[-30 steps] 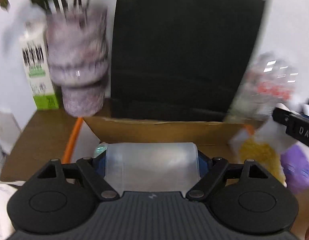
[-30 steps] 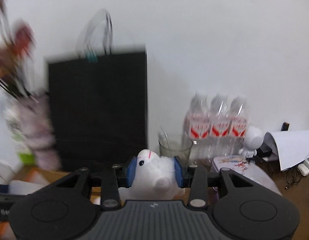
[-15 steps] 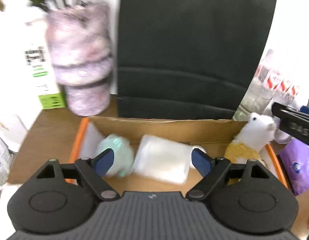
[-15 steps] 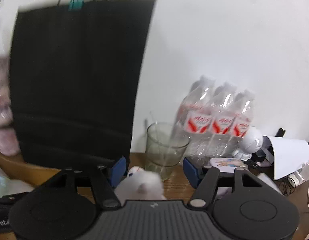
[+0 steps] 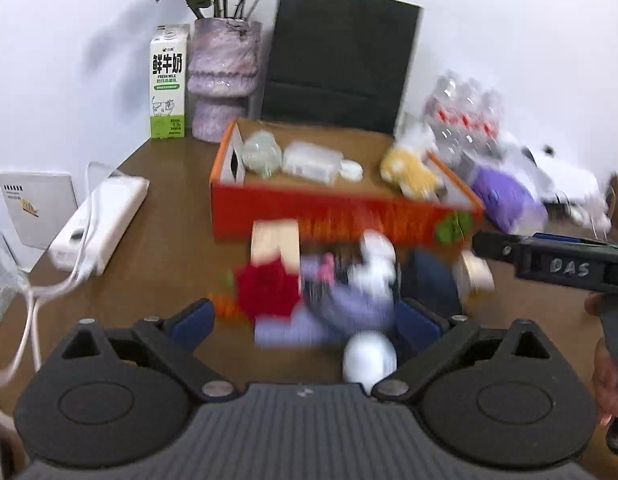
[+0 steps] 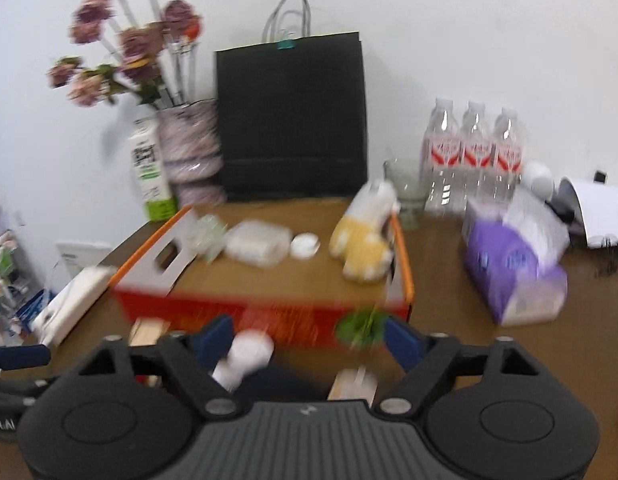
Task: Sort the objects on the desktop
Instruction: 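Grasp the red rose with the left tool while the right tool grasps the navy pouch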
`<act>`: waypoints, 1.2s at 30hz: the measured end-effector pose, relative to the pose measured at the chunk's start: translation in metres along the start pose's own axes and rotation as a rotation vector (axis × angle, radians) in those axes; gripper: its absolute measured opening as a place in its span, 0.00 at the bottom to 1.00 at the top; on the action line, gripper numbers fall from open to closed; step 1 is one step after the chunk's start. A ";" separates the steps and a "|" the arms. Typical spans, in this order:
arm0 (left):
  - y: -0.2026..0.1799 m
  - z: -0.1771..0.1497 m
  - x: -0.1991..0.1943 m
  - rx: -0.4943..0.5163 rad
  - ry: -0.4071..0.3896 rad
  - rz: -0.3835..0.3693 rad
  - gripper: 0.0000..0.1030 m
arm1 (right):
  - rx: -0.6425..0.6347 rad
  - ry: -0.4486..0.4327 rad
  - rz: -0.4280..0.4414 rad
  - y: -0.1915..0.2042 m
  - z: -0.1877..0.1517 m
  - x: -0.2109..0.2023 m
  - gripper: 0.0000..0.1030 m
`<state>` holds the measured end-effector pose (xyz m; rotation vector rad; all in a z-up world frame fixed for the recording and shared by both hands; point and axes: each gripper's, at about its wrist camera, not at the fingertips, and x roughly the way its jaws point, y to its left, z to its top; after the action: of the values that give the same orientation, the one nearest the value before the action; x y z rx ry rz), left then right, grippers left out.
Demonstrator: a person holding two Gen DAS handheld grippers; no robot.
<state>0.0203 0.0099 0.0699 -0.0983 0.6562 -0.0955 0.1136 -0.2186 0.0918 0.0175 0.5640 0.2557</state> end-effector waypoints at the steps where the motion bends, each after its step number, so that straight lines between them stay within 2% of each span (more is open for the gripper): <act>1: -0.001 -0.013 -0.006 0.016 -0.006 -0.004 0.97 | -0.012 0.009 -0.006 0.004 -0.017 -0.007 0.85; 6: -0.007 -0.065 -0.021 0.051 0.004 -0.022 0.99 | -0.011 0.060 0.028 0.016 -0.076 -0.040 0.85; 9: -0.010 -0.081 -0.026 0.071 0.004 -0.034 0.99 | 0.008 0.073 0.043 0.018 -0.100 -0.053 0.85; 15: -0.019 -0.101 -0.031 0.108 0.005 -0.020 0.99 | -0.022 0.040 0.038 0.025 -0.131 -0.077 0.85; 19: -0.021 -0.103 -0.030 0.127 0.004 -0.012 0.99 | 0.022 0.052 0.053 0.017 -0.139 -0.080 0.86; 22: -0.014 -0.086 -0.031 0.131 -0.046 -0.004 0.99 | 0.050 0.050 0.060 0.012 -0.138 -0.080 0.88; 25: 0.000 -0.052 -0.014 0.104 -0.092 0.107 0.99 | 0.091 0.080 0.084 0.006 -0.127 -0.069 0.87; 27: 0.012 -0.028 0.008 0.073 -0.094 0.136 0.93 | 0.121 0.078 0.101 0.004 -0.114 -0.058 0.87; 30: 0.024 -0.002 0.042 0.047 -0.095 0.098 0.78 | 0.165 0.046 0.086 0.007 -0.091 -0.038 0.87; 31: 0.025 0.003 0.055 0.047 -0.084 0.081 0.74 | 0.181 0.043 0.095 0.009 -0.084 -0.030 0.87; 34: 0.030 0.014 0.088 0.036 -0.006 0.046 0.54 | 0.225 0.073 0.129 0.016 -0.066 -0.002 0.87; 36: 0.034 0.015 0.097 0.006 0.012 0.010 0.45 | 0.217 0.104 0.107 0.025 -0.060 0.016 0.85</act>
<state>0.1081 0.0333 0.0189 -0.0887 0.6683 -0.0885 0.0884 -0.1936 0.0346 0.2461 0.6935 0.2996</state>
